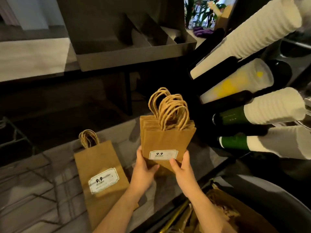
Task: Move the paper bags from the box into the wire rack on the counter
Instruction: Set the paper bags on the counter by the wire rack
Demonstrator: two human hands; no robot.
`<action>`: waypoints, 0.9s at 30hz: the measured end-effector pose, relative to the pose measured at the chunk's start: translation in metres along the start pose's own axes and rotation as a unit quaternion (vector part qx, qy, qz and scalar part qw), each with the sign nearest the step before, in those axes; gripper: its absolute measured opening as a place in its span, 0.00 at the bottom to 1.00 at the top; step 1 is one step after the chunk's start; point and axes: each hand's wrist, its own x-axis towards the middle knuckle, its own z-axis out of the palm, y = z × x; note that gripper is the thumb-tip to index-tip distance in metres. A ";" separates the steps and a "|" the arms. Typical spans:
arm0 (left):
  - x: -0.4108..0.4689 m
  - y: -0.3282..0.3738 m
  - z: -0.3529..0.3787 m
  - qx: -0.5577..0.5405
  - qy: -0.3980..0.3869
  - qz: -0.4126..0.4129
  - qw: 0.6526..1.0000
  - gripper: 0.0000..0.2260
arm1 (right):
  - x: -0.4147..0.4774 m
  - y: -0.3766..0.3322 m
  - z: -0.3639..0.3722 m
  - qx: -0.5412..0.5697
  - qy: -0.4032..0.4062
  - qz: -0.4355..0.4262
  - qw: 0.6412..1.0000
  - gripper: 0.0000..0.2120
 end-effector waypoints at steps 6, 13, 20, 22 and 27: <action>0.013 -0.011 0.012 0.024 0.038 -0.020 0.999 0.30 | 0.022 0.015 -0.003 0.016 -0.013 0.002 1.000 0.31; 0.015 -0.014 0.016 0.036 0.039 -0.016 0.998 0.30 | 0.030 0.015 -0.009 -0.017 -0.060 -0.007 0.998 0.30; 0.016 -0.008 0.016 0.068 0.032 -0.058 0.995 0.30 | 0.034 0.016 -0.010 -0.062 -0.067 0.003 0.996 0.39; 0.012 -0.004 0.013 0.080 0.035 -0.061 0.994 0.31 | 0.032 0.014 -0.009 -0.076 -0.068 -0.004 0.995 0.40; -0.002 0.007 -0.006 0.079 0.063 -0.064 0.993 0.31 | 0.026 -0.002 0.004 -0.068 -0.094 -0.026 0.993 0.39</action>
